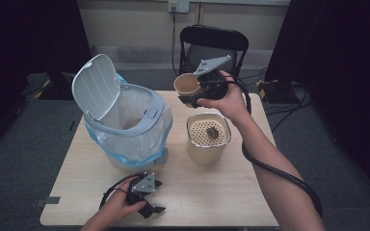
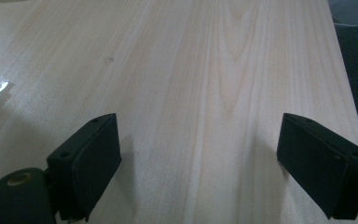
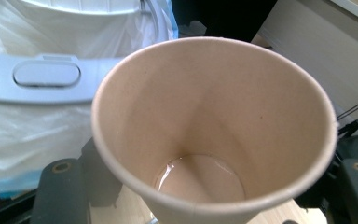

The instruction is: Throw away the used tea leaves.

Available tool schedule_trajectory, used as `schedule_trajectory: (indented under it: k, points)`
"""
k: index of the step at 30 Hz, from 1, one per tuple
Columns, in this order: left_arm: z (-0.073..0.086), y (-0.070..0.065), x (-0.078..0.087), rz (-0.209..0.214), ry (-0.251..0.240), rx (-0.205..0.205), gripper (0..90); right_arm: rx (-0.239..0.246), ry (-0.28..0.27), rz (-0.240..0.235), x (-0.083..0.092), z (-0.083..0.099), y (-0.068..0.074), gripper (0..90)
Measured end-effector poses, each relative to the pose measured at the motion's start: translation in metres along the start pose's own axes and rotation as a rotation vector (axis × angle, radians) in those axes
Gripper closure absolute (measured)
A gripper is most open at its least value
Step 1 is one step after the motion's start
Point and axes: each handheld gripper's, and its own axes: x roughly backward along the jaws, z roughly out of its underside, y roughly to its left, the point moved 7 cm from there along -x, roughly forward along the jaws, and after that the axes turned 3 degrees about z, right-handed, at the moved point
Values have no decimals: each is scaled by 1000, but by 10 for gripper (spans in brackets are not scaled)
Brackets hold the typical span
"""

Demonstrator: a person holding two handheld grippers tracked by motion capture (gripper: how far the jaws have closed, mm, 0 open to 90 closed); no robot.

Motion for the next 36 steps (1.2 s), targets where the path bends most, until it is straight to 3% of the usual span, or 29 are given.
schedule_trajectory:
  k: [9, 18, 36]
  points:
    - [0, 0, 0, 0, 0, -1, 127, 13, -19, -26, -3, -26, 8, 275]
    - [0, 0, 0, 0, 0, -1, 127, 9, -27, -41, -7, -39, 11, 274]
    - [0, 0, 0, 1, -2, -2, 127, 72, -29, -101, -32, -77, 39, 272]
